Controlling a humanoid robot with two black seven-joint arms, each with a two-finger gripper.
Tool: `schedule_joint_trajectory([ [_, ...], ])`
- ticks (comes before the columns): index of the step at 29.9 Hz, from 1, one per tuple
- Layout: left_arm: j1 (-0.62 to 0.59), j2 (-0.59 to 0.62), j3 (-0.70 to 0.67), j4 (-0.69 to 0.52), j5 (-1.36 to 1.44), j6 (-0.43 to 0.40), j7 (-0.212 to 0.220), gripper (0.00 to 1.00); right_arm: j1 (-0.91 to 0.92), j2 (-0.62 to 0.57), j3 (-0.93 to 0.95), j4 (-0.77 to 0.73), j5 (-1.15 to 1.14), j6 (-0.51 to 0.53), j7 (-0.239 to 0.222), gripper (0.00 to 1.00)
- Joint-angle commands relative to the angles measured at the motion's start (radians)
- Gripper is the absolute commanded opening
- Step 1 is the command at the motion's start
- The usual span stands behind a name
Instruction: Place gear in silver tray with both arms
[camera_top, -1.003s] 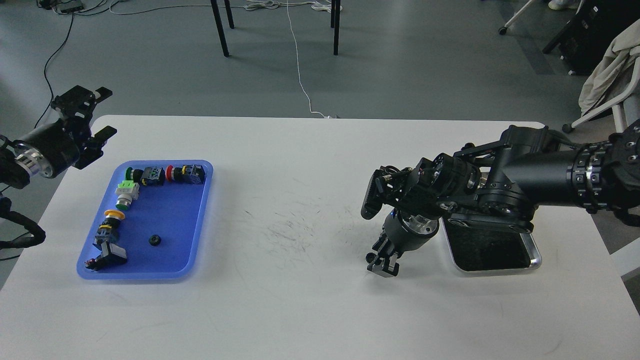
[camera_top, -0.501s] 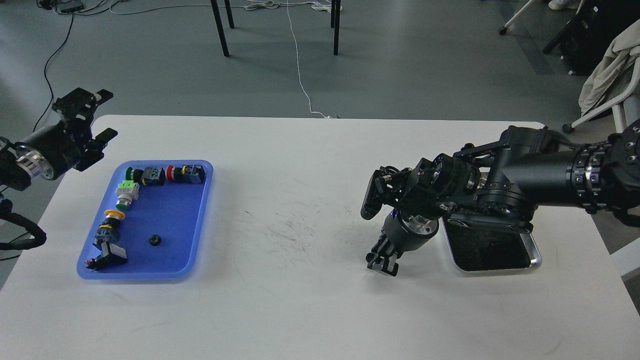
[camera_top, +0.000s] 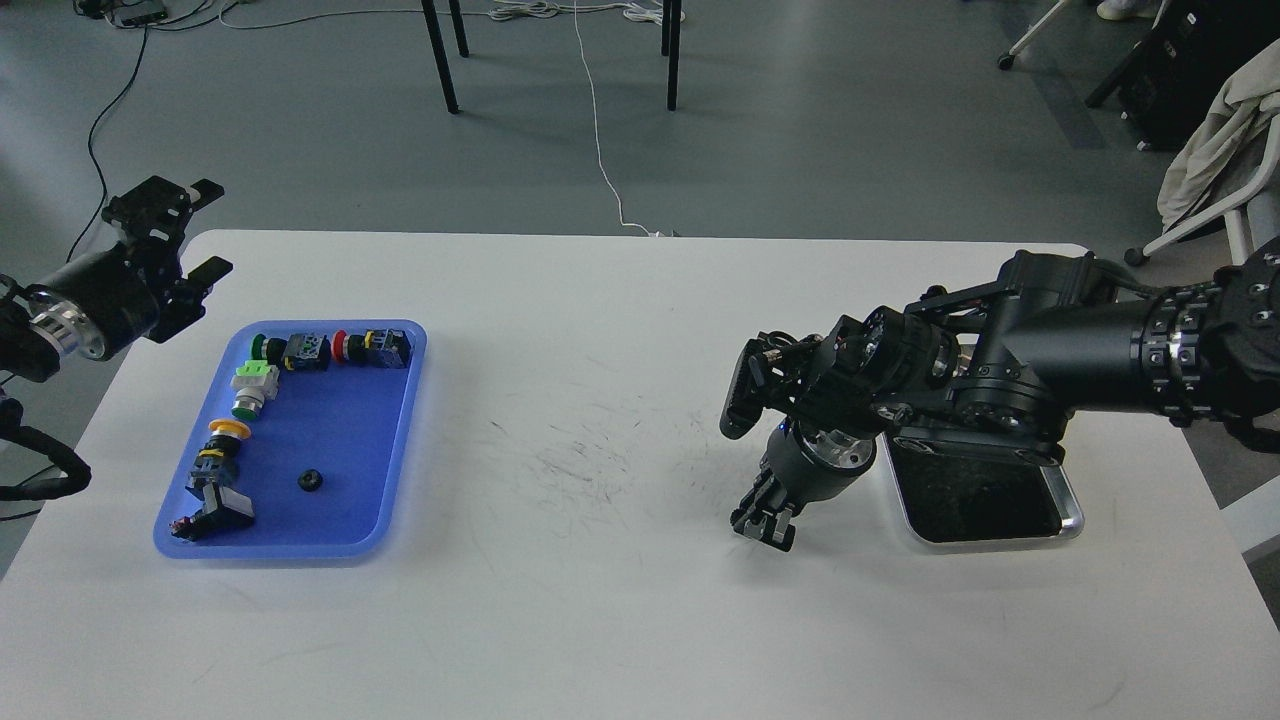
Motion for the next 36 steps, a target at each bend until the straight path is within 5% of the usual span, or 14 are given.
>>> schedule_joint_trajectory([
  [1, 0.002, 0.000, 0.002, 0.000, 0.000, 0.000, 0.000, 0.98, 0.002, 0.000, -0.002, 0.000, 0.000, 0.002, 0.000, 0.15],
  [16, 0.003, -0.002, 0.002, 0.005, 0.000, 0.000, 0.000, 0.98, 0.038, -0.038, -0.003, 0.008, 0.002, 0.011, 0.000, 0.09],
  [19, 0.011, -0.002, 0.000, 0.005, 0.000, 0.000, 0.000, 0.98, 0.024, -0.029, 0.000, -0.015, 0.002, 0.011, -0.008, 0.20],
  [23, 0.017, -0.002, 0.000, 0.005, 0.000, 0.000, 0.000, 0.98, 0.030, -0.020, 0.003, -0.023, 0.008, 0.011, -0.006, 0.50],
  [27, 0.017, 0.000, 0.002, 0.005, 0.000, 0.000, 0.000, 0.98, 0.039, -0.008, 0.005, -0.021, 0.014, 0.011, -0.006, 0.59],
  [36, 0.017, 0.000, 0.002, 0.005, 0.000, 0.000, 0.000, 0.98, 0.047, 0.024, 0.005, 0.003, 0.021, 0.015, 0.000, 0.60],
])
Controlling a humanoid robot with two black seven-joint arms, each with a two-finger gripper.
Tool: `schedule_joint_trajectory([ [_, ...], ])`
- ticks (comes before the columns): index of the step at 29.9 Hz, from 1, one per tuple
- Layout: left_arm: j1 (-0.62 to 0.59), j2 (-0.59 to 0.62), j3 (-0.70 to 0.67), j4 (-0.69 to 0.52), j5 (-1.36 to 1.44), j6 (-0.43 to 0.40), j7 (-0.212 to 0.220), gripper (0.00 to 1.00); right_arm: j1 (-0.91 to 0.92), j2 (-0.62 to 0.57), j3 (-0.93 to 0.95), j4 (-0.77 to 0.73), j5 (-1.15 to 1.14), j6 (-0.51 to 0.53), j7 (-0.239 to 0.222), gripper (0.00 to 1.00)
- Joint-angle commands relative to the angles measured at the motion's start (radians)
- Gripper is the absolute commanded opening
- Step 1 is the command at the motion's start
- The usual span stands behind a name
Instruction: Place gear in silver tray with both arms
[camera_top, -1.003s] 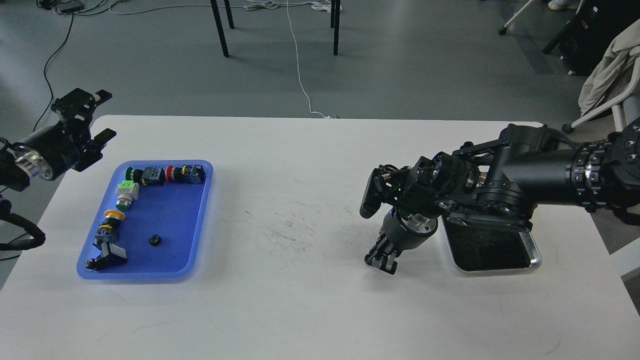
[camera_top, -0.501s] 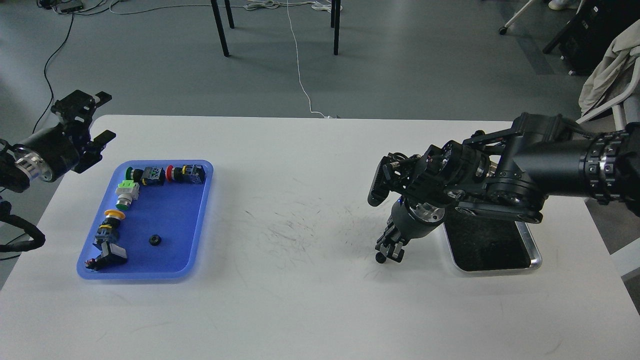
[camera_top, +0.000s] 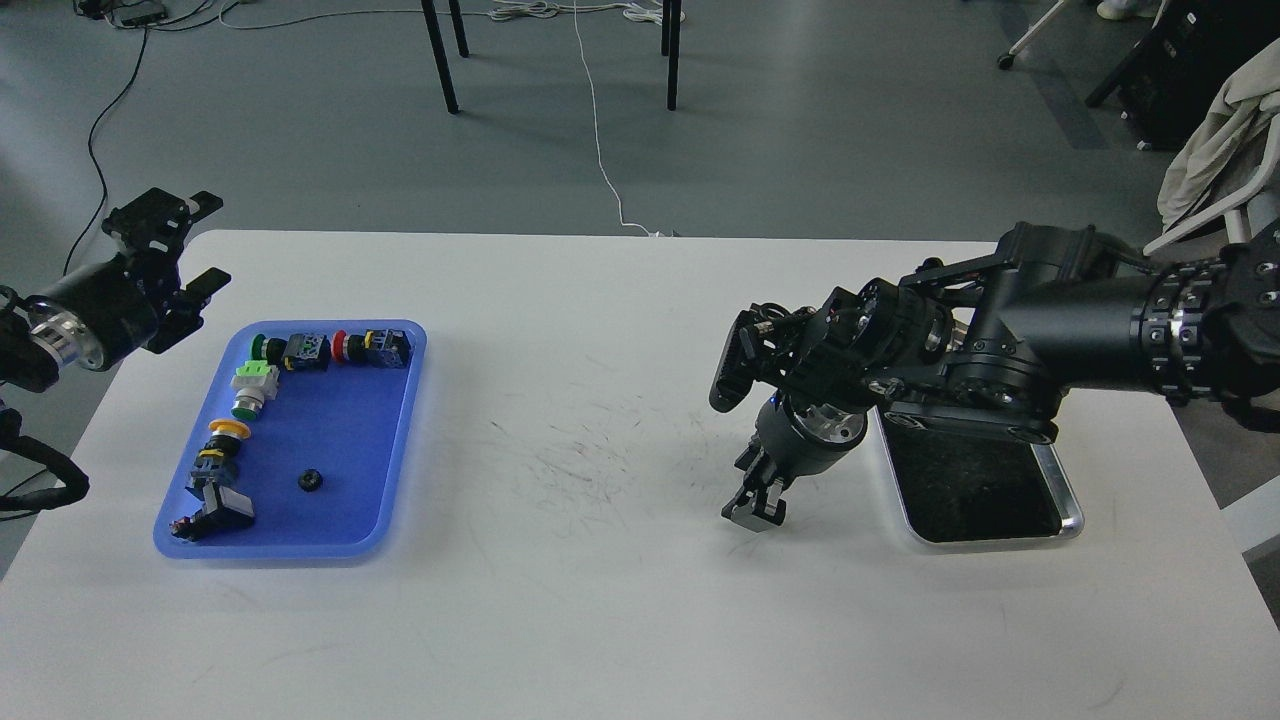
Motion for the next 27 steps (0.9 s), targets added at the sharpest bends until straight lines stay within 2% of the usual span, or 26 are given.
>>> schedule_joint_trajectory([
  [1, 0.000, 0.000, 0.000, 0.000, 0.000, 0.000, 0.000, 0.98, 0.000, 0.004, -0.006, 0.011, -0.003, 0.004, 0.001, 0.60],
  [8, 0.000, 0.000, 0.000, 0.008, 0.000, 0.000, 0.000, 0.98, 0.000, -0.002, -0.030, 0.013, -0.004, 0.012, 0.015, 0.60],
  [27, 0.008, 0.000, -0.001, 0.008, 0.000, 0.000, 0.000, 0.98, -0.018, -0.005, -0.049, 0.003, -0.009, 0.012, 0.015, 0.56],
])
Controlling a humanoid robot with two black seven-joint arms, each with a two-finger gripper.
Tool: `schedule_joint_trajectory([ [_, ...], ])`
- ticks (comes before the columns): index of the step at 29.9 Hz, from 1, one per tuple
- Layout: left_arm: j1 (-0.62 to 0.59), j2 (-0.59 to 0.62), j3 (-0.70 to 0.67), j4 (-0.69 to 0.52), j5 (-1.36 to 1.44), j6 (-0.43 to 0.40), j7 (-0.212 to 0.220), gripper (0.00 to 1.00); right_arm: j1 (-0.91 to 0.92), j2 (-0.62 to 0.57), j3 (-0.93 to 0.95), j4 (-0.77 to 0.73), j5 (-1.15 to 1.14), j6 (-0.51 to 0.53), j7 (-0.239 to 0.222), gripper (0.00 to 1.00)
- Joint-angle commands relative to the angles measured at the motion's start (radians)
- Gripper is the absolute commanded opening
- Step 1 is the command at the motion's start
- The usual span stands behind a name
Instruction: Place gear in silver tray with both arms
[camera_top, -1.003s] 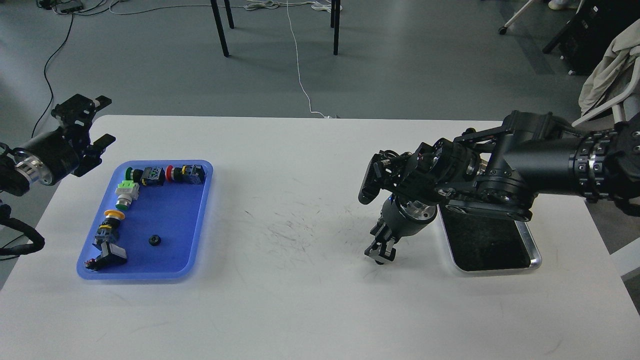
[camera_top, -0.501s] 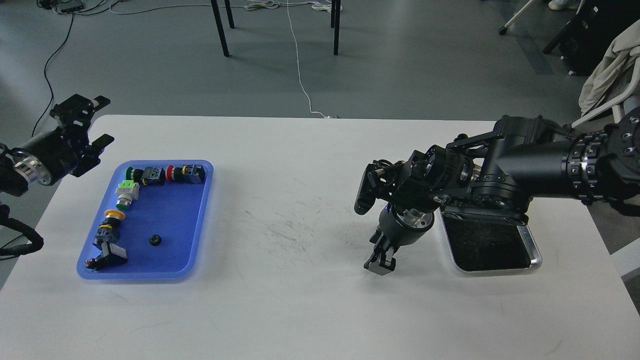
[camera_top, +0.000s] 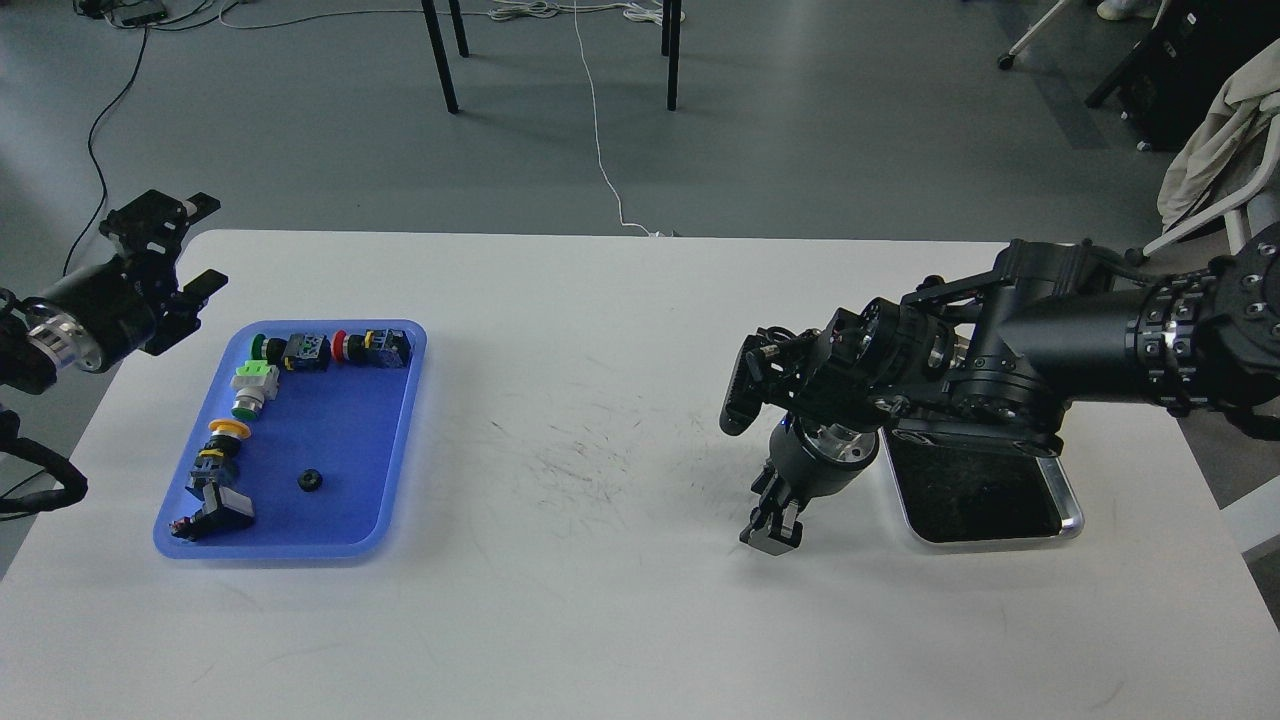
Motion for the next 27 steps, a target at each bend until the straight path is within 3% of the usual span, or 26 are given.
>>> schedule_joint_trajectory([
  [1, 0.001, 0.001, 0.000, 0.000, 0.000, 0.000, 0.000, 0.98, 0.000, 0.000, -0.004, 0.000, 0.000, 0.001, 0.001, 0.56],
  [27, 0.013, 0.001, 0.000, 0.000, -0.002, 0.000, 0.000, 0.98, -0.002, 0.003, -0.017, -0.003, -0.008, 0.001, 0.000, 0.37],
])
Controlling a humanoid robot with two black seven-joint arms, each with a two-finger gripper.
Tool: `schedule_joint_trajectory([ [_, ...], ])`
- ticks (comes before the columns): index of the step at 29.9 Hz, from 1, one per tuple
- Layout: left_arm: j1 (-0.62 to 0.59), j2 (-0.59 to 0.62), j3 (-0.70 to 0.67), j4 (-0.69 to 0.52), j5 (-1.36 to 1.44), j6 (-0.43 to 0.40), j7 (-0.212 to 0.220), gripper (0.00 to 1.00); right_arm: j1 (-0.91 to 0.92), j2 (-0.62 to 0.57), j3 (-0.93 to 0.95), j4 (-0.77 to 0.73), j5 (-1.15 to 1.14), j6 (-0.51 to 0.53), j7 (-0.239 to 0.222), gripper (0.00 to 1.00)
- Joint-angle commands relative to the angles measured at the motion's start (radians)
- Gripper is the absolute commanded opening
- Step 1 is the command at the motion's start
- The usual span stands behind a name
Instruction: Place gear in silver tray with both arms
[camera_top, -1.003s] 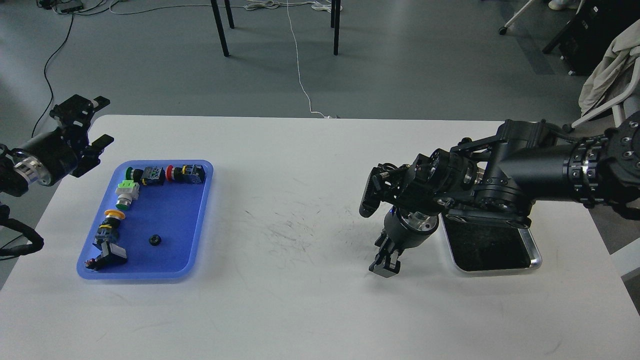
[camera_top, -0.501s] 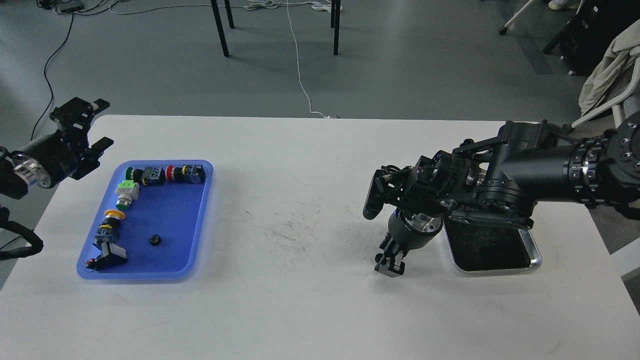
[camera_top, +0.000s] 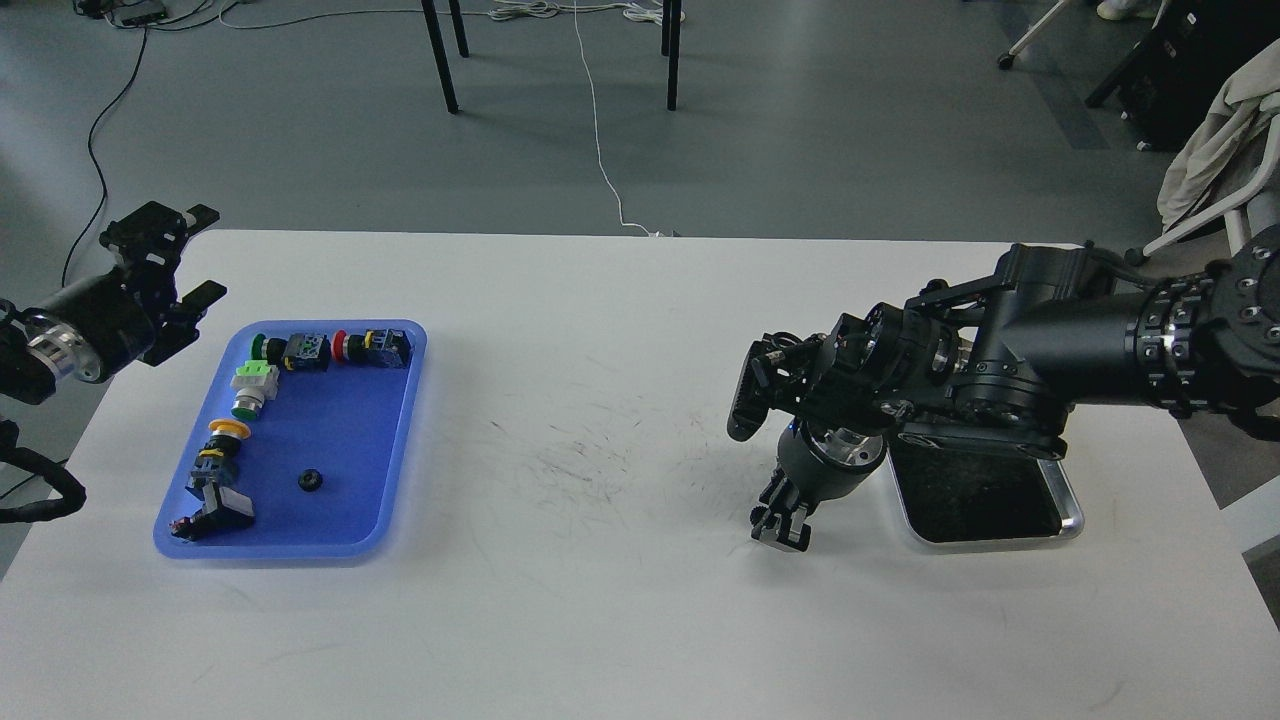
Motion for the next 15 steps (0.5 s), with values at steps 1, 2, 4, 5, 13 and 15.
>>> schedule_joint_trajectory([
  [1, 0.000, 0.000, 0.000, 0.000, -0.003, 0.000, 0.000, 0.98, 0.000, 0.000, -0.001, 0.000, -0.002, 0.000, -0.001, 0.37],
  [2, 0.000, 0.000, 0.000, 0.000, -0.006, 0.000, 0.000, 0.98, 0.001, 0.000, -0.001, 0.000, -0.003, 0.000, -0.001, 0.37],
  [4, 0.000, 0.000, 0.001, 0.000, -0.018, 0.000, 0.000, 0.98, 0.000, 0.000, -0.001, 0.000, -0.003, 0.000, -0.001, 0.36],
  [5, 0.000, 0.000, 0.001, 0.000, -0.020, 0.000, 0.000, 0.98, 0.000, 0.000, -0.001, 0.000, -0.003, 0.000, -0.001, 0.36],
  [13, 0.008, 0.001, 0.001, 0.000, -0.020, 0.000, 0.000, 0.98, 0.000, 0.000, -0.001, 0.000, -0.003, 0.000, 0.001, 0.30],
  [15, 0.009, 0.001, 0.001, 0.000, -0.020, 0.000, 0.000, 0.98, 0.002, -0.003, -0.003, 0.000, -0.005, 0.000, -0.001, 0.30],
])
